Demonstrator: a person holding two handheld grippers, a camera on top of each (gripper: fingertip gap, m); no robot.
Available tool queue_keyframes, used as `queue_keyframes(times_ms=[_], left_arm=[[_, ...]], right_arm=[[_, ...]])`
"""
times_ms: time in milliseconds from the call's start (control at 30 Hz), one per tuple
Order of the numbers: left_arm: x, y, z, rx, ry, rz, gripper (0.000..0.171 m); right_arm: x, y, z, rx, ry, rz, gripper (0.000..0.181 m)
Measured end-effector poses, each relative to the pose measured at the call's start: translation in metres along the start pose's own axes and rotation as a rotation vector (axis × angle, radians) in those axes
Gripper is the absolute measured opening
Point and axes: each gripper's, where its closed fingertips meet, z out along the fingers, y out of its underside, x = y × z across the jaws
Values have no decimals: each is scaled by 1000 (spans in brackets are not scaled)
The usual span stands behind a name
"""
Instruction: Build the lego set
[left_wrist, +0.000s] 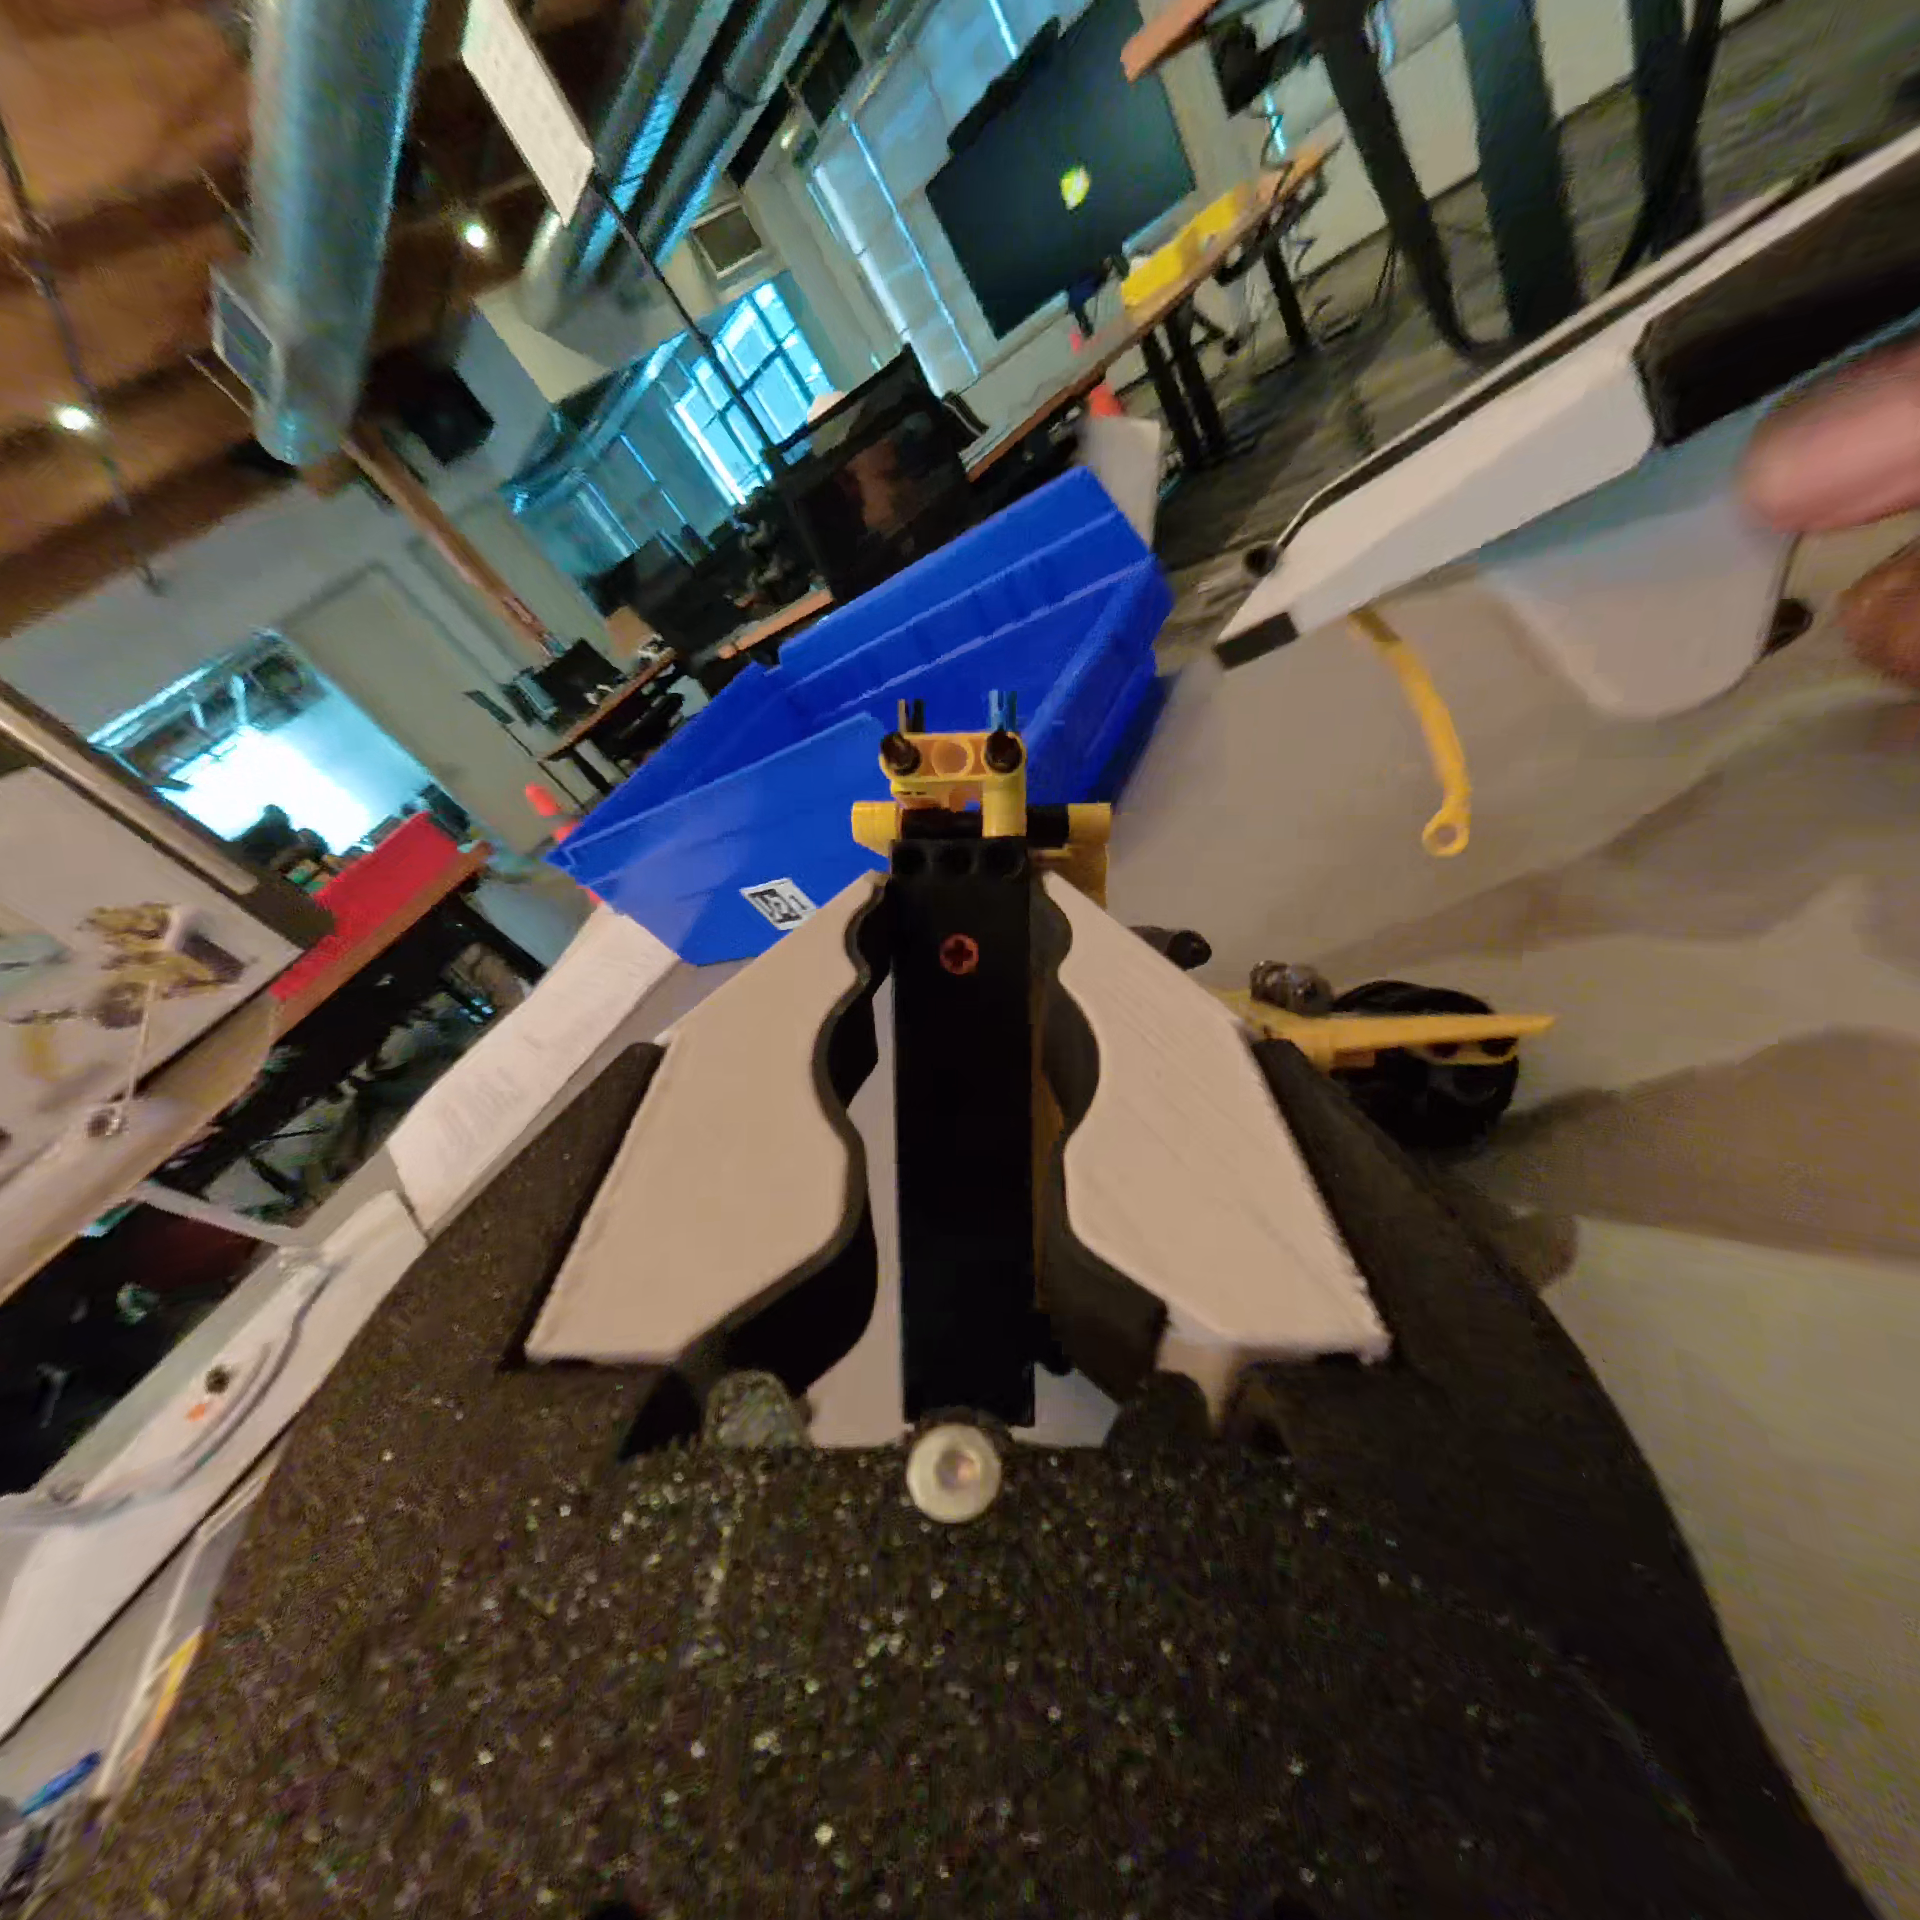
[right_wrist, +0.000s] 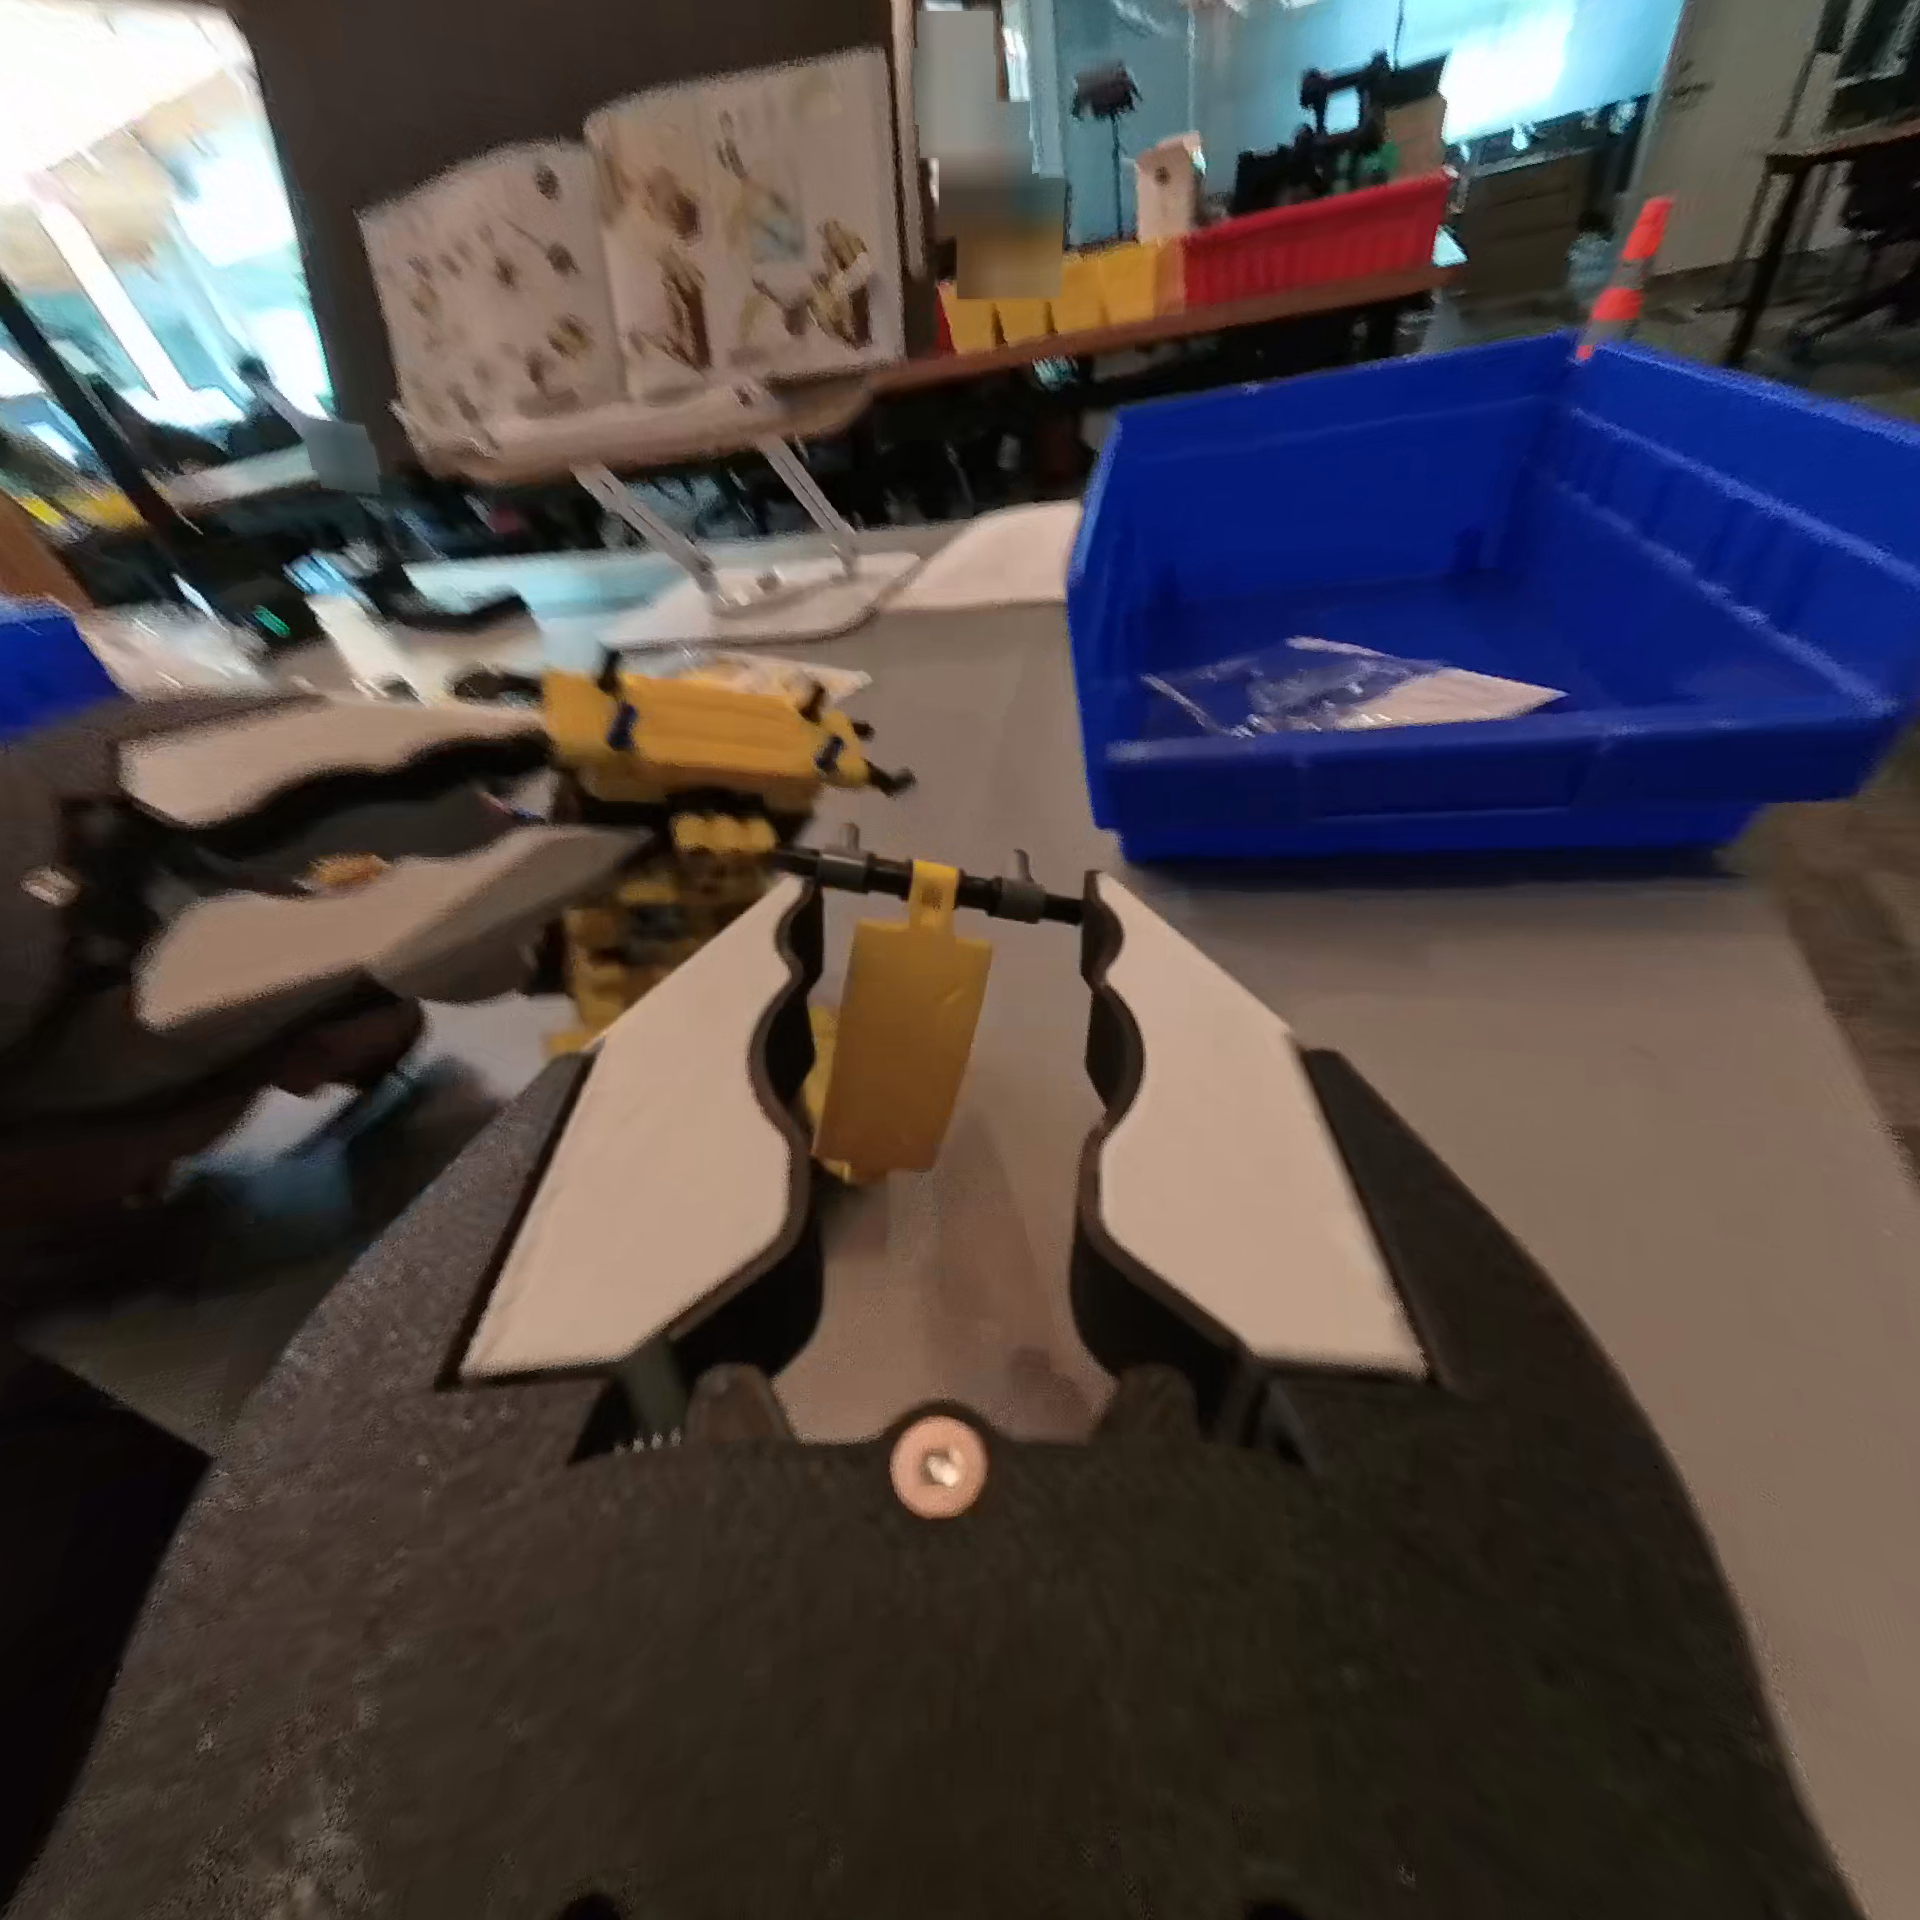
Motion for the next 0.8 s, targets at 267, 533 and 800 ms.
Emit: queue_keyframes(times_ms=[267, 533, 800], left_arm=[[-10, 5, -2, -17, 11, -108, 25], [-11, 5, -4, -20, 18, -132, 25], [-16, 7, -6, -19, 26, -185, 24]], right_arm=[[31, 61, 3, -377, 200, -250, 50], [31, 71, 4, -447, 232, -348, 52], [27, 64, -4, -399, 178, -224, 83]])
